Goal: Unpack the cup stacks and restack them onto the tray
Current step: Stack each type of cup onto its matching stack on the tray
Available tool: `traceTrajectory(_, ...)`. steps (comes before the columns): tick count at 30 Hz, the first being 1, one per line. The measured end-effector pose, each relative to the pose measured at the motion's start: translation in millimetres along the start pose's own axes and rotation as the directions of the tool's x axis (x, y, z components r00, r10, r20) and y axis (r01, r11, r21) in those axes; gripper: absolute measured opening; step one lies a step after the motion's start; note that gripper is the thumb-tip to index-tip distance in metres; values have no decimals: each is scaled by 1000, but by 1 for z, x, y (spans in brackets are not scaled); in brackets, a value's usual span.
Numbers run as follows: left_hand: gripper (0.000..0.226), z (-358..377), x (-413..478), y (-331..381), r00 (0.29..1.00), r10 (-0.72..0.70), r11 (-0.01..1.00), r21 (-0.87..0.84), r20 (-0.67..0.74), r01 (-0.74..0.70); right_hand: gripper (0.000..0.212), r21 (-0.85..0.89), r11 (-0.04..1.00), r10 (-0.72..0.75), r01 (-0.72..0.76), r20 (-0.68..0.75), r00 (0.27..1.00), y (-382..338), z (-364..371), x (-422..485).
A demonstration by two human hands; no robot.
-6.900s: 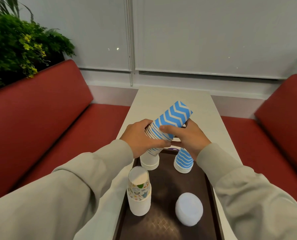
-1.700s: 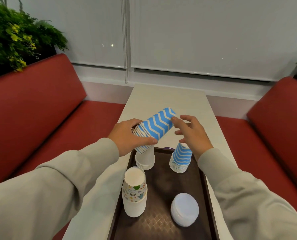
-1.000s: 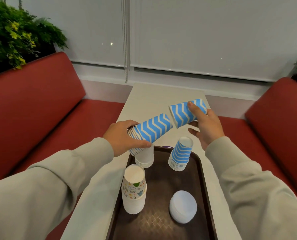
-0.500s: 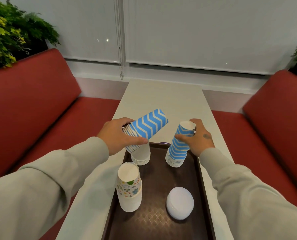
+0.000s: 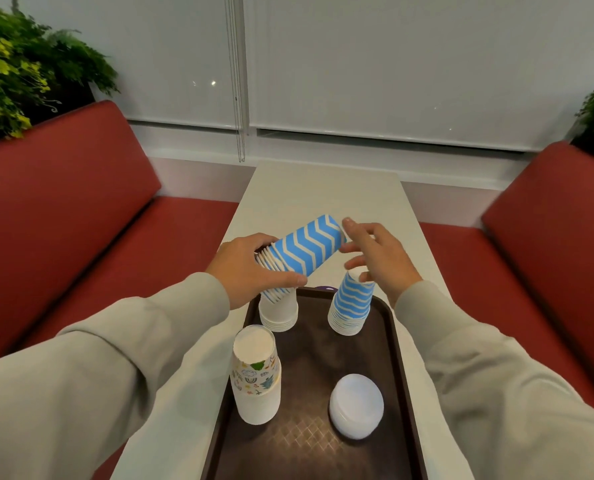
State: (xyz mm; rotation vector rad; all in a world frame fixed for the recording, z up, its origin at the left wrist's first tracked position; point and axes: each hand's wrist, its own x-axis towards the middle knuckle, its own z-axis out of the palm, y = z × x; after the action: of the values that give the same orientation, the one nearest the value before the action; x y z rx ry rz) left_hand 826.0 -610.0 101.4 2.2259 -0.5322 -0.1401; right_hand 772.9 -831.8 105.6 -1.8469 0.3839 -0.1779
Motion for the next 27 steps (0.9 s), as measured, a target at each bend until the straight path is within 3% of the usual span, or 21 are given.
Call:
traceTrajectory(2,70,2,0,4,1000,13,1000,-10,0,-13,46,73,996,41,-49,102,994,-7,7,-3)
traceTrajectory(5,72,5,-1,8,1000,24,1000,-3,18,-24,44,131,990,31,-42,83,996,-9,14,-4)
traceTrajectory(9,75,1,-1,4,1000,5,1000,22,3,-5,43,224,974,26,-19,-26,999,-9,7,2)
traceTrajectory(13,74,-5,-2,-8,998,-65,998,3,-14,65,38,343,936,11,85,-269,963,-11,-16,15)
traceTrajectory(16,69,-8,-1,-15,994,-93,996,-15,-47,93,47,184,974,-57,132,-367,928,-4,-34,21)
traceTrajectory(20,65,-8,0,-15,994,-94,995,-31,-57,92,55,-122,987,-141,109,-301,943,10,-37,17)
traceTrajectory(27,67,-1,2,-10,996,-80,995,-53,-31,78,79,-286,958,-48,-12,-201,978,35,-20,10)
